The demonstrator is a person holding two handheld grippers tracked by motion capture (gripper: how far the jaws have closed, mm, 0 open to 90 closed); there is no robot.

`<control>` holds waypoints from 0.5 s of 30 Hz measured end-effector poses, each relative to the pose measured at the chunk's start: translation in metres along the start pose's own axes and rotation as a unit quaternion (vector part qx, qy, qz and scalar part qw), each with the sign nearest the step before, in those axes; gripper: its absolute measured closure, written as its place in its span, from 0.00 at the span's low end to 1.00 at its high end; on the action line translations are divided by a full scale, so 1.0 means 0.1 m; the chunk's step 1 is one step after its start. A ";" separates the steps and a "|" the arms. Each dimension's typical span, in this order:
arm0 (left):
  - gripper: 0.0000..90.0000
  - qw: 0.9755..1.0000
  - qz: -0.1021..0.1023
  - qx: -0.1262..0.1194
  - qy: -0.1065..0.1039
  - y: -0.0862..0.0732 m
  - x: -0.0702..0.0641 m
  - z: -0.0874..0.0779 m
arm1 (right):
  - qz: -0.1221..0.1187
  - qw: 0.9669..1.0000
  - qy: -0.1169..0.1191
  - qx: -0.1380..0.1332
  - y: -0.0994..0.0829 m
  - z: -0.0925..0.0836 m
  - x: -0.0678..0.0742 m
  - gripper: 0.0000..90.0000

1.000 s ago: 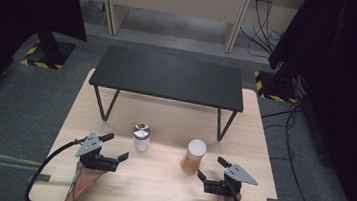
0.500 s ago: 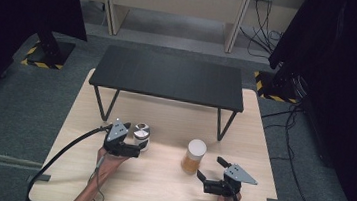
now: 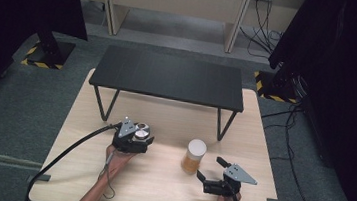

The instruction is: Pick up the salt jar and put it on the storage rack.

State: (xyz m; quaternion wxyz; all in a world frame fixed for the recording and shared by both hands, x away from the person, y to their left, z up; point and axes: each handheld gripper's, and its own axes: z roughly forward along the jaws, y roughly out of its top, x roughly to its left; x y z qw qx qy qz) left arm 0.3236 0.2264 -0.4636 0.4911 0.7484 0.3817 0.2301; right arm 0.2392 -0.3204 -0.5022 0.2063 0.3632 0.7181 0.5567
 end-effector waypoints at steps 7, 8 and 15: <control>0.35 1.000 0.006 -0.005 0.001 -0.02 -0.01 0.00 | -0.001 1.000 0.000 0.001 0.00 0.00 0.00 0.02; 0.35 1.000 0.006 -0.006 0.001 -0.02 -0.01 0.00 | -0.001 1.000 0.000 0.001 0.00 0.00 0.00 0.02; 0.35 1.000 0.007 0.000 -0.004 0.00 0.01 -0.02 | -0.001 1.000 0.000 0.000 0.00 0.00 0.00 0.02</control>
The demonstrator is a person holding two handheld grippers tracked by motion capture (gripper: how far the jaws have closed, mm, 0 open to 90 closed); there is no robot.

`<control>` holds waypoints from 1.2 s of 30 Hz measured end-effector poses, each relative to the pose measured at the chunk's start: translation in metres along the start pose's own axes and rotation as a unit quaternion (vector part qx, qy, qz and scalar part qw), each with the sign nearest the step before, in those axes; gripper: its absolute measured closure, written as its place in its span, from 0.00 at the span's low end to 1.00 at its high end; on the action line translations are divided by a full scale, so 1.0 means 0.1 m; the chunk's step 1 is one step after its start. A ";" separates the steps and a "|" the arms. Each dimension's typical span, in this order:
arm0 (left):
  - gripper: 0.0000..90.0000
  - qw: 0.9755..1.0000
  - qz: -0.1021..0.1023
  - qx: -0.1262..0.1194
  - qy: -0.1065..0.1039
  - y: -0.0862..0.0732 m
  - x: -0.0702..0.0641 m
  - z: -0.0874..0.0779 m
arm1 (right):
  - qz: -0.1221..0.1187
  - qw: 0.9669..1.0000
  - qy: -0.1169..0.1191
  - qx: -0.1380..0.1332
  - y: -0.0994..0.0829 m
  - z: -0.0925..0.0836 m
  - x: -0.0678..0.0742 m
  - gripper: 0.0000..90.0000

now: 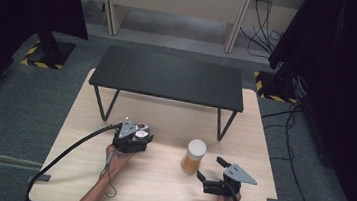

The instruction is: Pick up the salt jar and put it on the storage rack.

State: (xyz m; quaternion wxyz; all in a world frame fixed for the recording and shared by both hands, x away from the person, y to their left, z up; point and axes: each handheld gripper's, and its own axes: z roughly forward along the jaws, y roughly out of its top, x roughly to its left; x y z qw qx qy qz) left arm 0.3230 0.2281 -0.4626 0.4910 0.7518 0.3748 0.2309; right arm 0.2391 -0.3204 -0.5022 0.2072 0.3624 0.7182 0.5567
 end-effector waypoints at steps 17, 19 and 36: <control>0.35 0.999 0.000 0.006 -0.044 0.22 0.19 -0.35 | 0.001 1.000 -0.001 -0.001 0.00 0.00 0.00 0.02; 0.35 0.999 -0.006 0.007 -0.050 0.27 0.22 -0.41 | 0.001 1.000 -0.001 -0.001 0.00 0.00 0.00 0.02; 0.35 0.996 0.010 -0.008 -0.093 0.90 0.31 -0.85 | 0.002 1.000 -0.002 -0.003 -0.01 -0.01 0.00 0.02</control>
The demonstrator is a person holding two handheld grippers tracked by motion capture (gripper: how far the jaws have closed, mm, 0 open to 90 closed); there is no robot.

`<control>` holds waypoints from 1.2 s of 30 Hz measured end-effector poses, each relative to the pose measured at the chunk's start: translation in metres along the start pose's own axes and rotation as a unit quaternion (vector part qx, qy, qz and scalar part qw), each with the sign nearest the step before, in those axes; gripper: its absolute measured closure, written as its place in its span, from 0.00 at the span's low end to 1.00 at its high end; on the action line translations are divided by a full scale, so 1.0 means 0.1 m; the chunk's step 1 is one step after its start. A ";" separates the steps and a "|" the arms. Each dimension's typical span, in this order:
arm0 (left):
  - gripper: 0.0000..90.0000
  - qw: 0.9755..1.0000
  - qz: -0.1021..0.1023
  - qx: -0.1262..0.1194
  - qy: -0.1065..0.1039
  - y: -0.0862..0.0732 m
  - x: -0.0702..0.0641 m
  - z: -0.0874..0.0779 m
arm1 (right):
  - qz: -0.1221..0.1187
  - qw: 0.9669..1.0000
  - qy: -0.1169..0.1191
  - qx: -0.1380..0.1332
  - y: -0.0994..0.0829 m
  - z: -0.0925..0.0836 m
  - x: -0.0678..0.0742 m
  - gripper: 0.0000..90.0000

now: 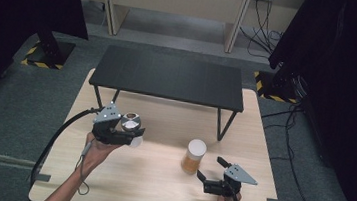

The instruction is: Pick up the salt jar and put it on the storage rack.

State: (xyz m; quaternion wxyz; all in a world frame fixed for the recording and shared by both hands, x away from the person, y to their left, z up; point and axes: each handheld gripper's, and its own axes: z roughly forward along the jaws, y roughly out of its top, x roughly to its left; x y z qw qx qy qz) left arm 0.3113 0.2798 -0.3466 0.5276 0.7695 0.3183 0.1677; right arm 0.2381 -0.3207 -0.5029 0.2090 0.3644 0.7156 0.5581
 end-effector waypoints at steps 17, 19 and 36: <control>0.35 1.000 -0.014 0.004 -0.015 0.87 0.28 -0.06 | 0.002 1.000 0.002 -0.001 0.00 0.00 -0.01 0.02; 0.35 1.000 -0.014 0.004 -0.012 0.92 0.29 -0.06 | 0.003 1.000 0.002 -0.001 0.00 0.00 -0.01 0.02; 0.35 0.998 -0.033 -0.002 0.049 1.36 0.46 0.10 | 0.003 1.000 0.006 -0.002 0.00 0.00 -0.03 0.02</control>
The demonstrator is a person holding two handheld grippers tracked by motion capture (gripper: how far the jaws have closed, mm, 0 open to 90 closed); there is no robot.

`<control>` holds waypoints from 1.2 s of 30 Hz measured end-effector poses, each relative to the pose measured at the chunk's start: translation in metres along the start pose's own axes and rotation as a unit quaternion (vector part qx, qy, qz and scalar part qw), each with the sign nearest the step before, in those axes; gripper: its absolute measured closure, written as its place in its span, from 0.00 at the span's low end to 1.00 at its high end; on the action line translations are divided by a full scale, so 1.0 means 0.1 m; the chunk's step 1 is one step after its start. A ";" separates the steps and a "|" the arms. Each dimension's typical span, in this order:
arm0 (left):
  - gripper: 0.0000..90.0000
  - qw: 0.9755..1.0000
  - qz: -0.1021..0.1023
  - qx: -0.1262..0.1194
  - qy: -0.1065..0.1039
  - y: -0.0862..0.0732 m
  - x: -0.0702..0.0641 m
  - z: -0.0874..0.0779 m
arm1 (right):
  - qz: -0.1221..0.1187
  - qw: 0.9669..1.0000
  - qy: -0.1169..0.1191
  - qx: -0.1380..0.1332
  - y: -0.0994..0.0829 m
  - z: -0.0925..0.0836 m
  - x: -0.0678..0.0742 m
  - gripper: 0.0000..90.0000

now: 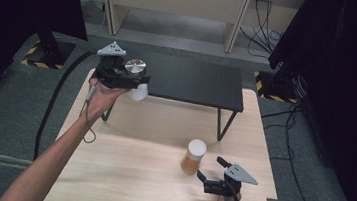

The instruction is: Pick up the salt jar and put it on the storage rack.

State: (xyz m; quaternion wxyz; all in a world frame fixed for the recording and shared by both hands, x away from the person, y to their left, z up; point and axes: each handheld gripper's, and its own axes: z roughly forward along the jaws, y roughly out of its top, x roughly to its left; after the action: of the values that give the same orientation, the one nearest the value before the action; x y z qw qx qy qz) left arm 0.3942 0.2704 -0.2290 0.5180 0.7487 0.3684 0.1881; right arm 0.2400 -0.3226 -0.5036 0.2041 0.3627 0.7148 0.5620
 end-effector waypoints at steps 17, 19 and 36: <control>0.35 0.995 -0.011 0.011 0.096 0.25 0.04 0.25 | 0.003 1.000 0.003 -0.001 0.00 0.00 -0.02 0.02; 0.35 0.994 -0.006 0.016 0.108 0.28 0.02 0.27 | 0.003 1.000 0.004 -0.002 0.00 0.00 -0.02 0.02; 0.35 0.988 -0.010 0.036 0.148 0.26 0.02 0.51 | 0.006 1.000 0.008 -0.003 -0.01 0.00 -0.04 0.02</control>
State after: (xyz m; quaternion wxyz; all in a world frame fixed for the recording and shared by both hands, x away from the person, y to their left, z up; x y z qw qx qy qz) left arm 0.4389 0.2345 -0.2254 0.4326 0.7268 0.4550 0.2784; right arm 0.2420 -0.3254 -0.5050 0.1965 0.3621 0.7123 0.5683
